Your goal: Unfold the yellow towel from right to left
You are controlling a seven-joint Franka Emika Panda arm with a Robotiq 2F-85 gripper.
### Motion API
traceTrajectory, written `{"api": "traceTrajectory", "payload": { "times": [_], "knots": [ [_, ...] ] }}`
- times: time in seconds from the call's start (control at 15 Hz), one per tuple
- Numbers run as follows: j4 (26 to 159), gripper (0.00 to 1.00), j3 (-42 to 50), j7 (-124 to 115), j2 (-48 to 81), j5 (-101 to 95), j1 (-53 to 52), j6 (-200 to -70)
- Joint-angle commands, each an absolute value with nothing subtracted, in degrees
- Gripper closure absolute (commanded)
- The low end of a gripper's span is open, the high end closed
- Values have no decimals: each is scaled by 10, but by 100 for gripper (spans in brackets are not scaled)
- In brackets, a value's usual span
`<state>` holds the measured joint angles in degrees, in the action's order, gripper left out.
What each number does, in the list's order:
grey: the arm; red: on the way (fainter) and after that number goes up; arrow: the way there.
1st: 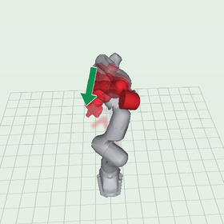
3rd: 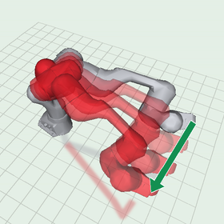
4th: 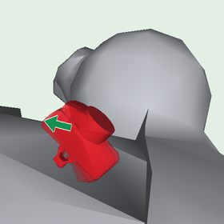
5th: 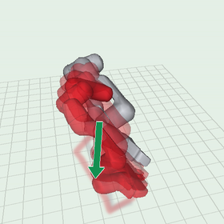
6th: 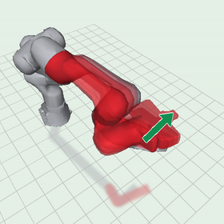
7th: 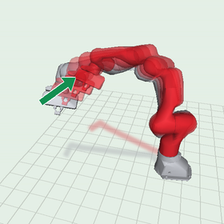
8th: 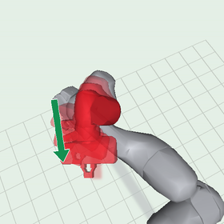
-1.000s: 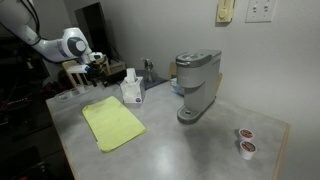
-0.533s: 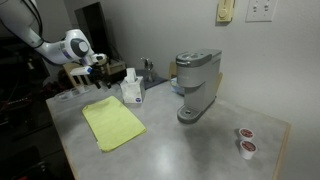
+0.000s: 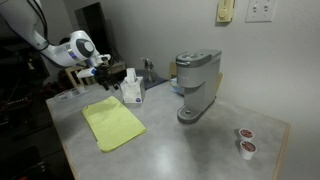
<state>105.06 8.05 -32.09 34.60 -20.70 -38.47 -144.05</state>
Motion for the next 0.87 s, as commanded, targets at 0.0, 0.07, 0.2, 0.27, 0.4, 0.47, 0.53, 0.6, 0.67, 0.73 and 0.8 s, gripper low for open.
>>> {"api": "traceTrajectory", "payload": {
  "times": [0.0,0.07,0.2,0.27,0.4,0.47,0.53,0.6,0.67,0.73,0.8],
  "knots": [
    [1088,0,89,-363,308,-240,-386,-1422],
    [1093,0,89,-373,298,-248,-387,-1411],
    [1103,0,83,-388,279,-260,-383,-1398],
    [1107,0,80,-396,267,-266,-382,-1388],
    [1118,0,69,-403,245,-274,-375,-1379],
    [1124,0,64,-409,233,-278,-372,-1374],
    [1128,0,62,-416,224,-285,-371,-1368],
    [1091,0,51,-409,261,-279,-361,-1376],
    [1096,0,48,-413,251,-283,-359,-1370],
    [1101,0,46,-414,244,-283,-358,-1366],
    [1104,0,45,-414,240,-284,-357,-1365]
  ]
}}
